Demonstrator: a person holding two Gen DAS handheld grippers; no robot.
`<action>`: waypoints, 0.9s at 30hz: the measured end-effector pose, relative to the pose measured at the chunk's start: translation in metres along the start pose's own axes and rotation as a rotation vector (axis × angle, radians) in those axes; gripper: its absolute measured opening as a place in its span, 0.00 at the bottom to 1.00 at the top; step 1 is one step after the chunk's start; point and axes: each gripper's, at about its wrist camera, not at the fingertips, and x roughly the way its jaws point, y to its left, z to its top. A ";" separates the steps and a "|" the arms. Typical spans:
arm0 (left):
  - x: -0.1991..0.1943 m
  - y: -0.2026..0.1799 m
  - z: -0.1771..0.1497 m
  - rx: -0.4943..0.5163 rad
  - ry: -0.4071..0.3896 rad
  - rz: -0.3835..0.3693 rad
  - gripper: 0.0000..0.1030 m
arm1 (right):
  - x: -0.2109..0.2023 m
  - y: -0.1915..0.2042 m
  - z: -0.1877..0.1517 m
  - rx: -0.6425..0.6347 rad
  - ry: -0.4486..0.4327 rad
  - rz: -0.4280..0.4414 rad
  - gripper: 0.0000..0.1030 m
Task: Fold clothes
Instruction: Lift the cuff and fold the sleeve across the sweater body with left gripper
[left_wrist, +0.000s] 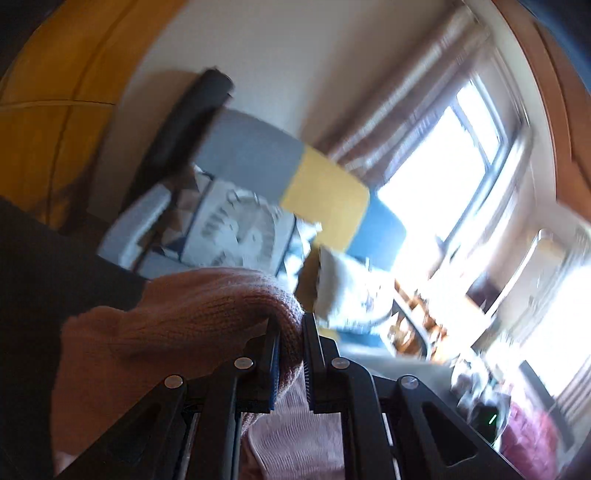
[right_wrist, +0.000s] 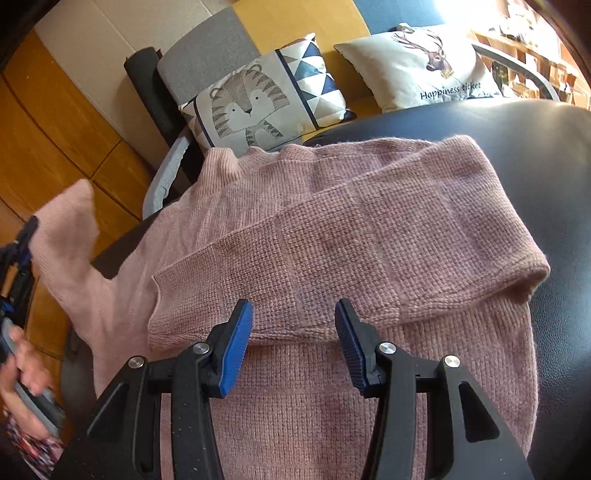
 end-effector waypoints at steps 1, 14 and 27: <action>0.014 -0.009 -0.013 0.030 0.042 0.016 0.09 | -0.001 -0.003 -0.001 0.007 0.004 0.003 0.48; 0.063 -0.053 -0.111 0.287 0.367 0.122 0.20 | -0.010 -0.008 -0.011 -0.063 0.005 0.028 0.51; -0.013 0.062 -0.099 -0.027 0.351 0.171 0.20 | 0.009 0.147 -0.024 -0.626 -0.083 -0.005 0.57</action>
